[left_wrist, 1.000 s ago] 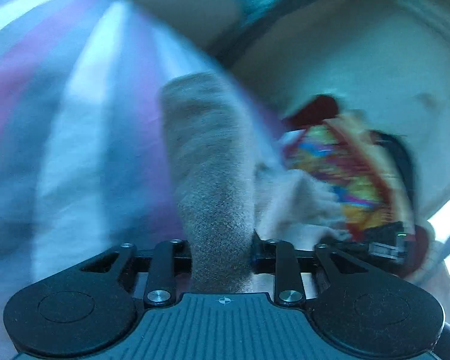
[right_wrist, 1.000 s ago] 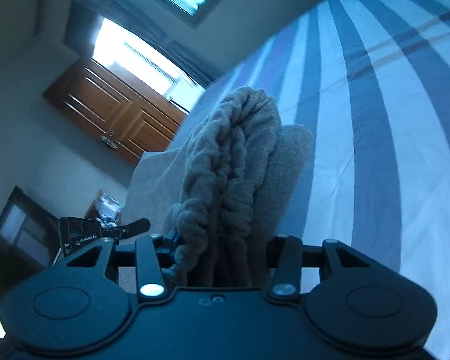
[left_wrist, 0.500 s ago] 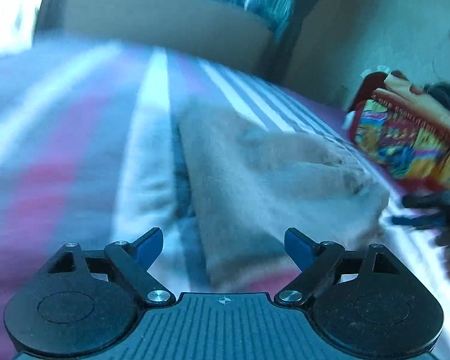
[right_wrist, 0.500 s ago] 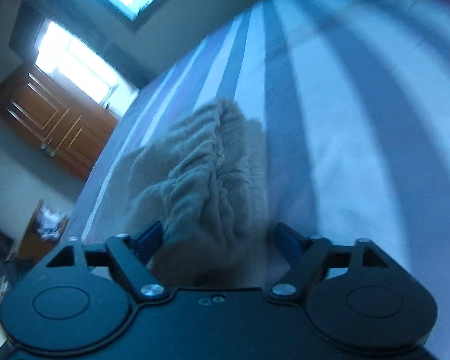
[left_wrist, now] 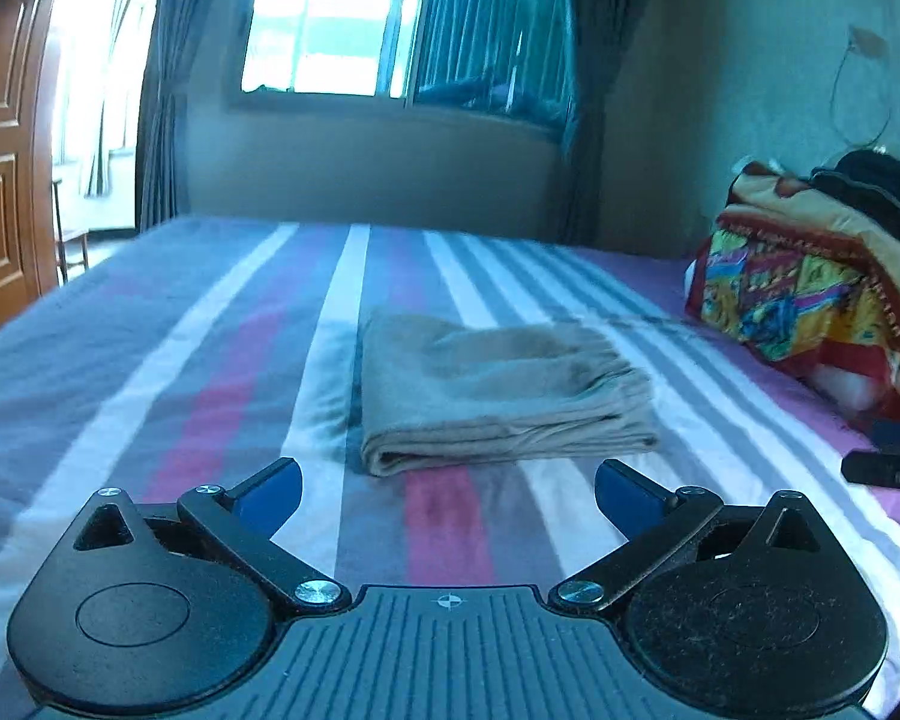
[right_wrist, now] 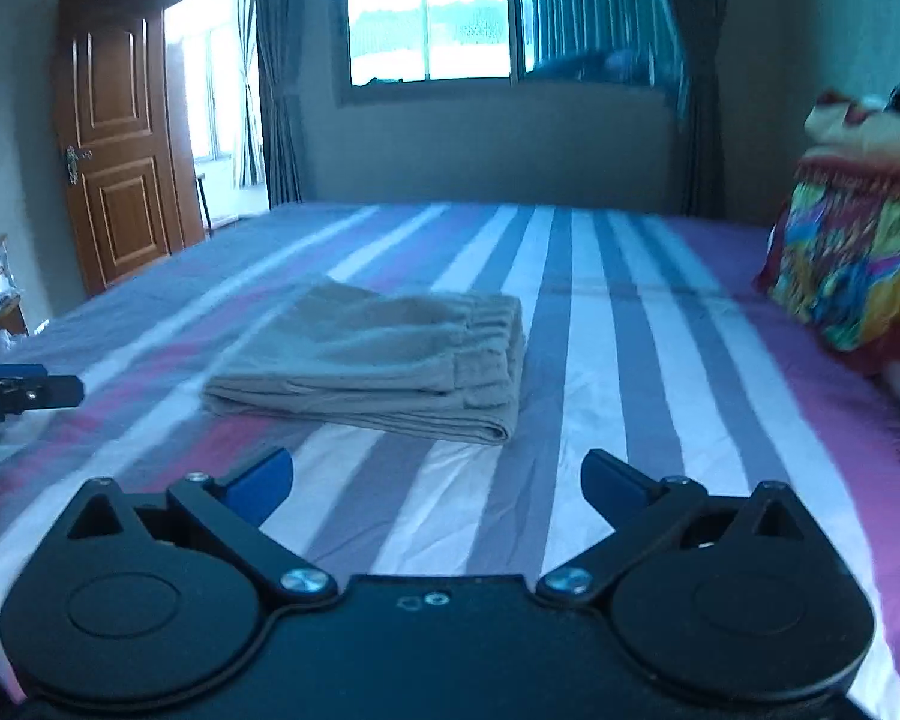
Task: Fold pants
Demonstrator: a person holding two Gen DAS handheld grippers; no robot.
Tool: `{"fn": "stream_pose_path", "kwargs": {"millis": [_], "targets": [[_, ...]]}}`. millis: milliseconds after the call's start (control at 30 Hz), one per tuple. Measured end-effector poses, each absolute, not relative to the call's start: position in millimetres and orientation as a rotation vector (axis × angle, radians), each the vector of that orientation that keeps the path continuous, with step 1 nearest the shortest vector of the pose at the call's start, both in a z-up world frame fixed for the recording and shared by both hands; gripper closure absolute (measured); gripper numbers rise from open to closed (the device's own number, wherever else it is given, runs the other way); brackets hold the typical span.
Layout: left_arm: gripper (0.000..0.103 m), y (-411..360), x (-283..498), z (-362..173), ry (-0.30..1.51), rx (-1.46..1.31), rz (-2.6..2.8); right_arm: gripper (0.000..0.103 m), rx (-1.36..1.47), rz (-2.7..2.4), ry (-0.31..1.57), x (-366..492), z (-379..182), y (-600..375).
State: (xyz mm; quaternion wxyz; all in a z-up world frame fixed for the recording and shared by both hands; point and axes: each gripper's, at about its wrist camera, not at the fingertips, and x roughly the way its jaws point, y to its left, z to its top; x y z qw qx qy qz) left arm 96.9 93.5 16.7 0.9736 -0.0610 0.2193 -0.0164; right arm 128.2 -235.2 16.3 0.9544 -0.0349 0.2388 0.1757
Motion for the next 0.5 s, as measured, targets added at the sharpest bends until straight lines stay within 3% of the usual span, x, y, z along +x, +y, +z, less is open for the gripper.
{"fn": "stream_pose_path", "kwargs": {"millis": [500], "targets": [[0.0, 46, 5, 25, 0.392, -0.118, -0.057, 0.001, -0.002, 0.29, 0.378, 32, 24, -223]]}}
